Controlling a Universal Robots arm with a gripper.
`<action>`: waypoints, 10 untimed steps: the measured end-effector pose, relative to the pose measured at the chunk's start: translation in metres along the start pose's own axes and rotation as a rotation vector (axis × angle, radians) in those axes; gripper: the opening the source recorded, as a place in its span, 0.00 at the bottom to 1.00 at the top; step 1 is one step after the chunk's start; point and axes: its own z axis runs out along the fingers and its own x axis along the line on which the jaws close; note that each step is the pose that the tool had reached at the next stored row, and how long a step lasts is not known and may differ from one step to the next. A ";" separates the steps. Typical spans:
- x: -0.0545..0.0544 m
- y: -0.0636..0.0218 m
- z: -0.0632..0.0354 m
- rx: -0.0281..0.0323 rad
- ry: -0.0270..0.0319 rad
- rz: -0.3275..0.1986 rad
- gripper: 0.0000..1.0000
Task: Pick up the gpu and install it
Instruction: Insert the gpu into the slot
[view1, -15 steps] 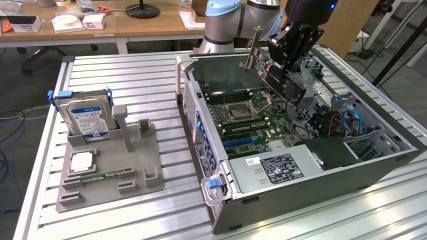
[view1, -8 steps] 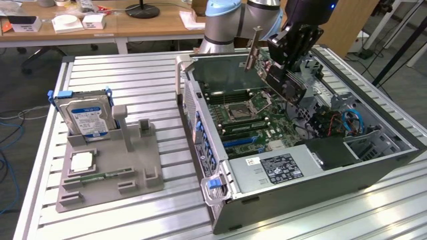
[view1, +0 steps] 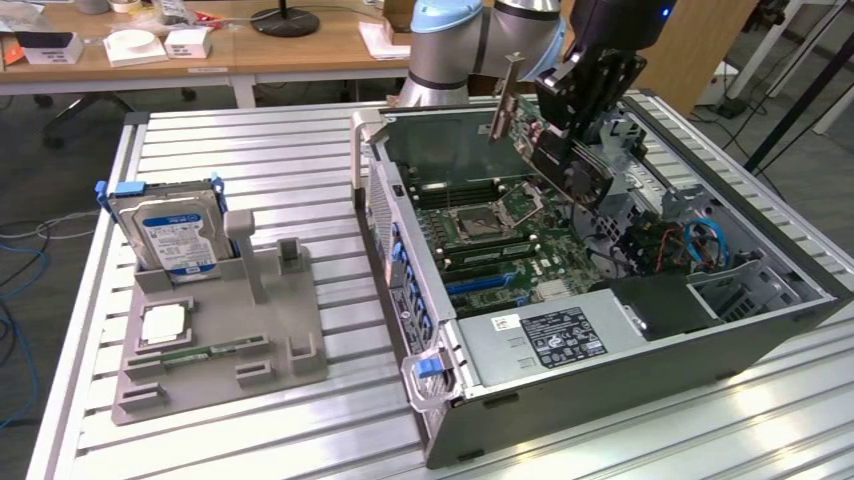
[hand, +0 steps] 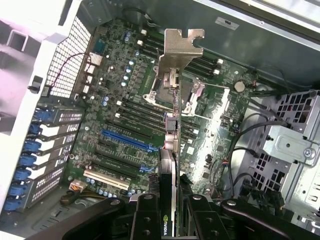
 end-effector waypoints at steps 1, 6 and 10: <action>0.000 0.0000 0.0000 0.0000 0.0001 -0.001 0.26; 0.000 0.0000 0.0000 -0.0002 0.0003 -0.008 0.26; 0.000 0.0000 0.0000 -0.0004 0.0006 -0.016 0.26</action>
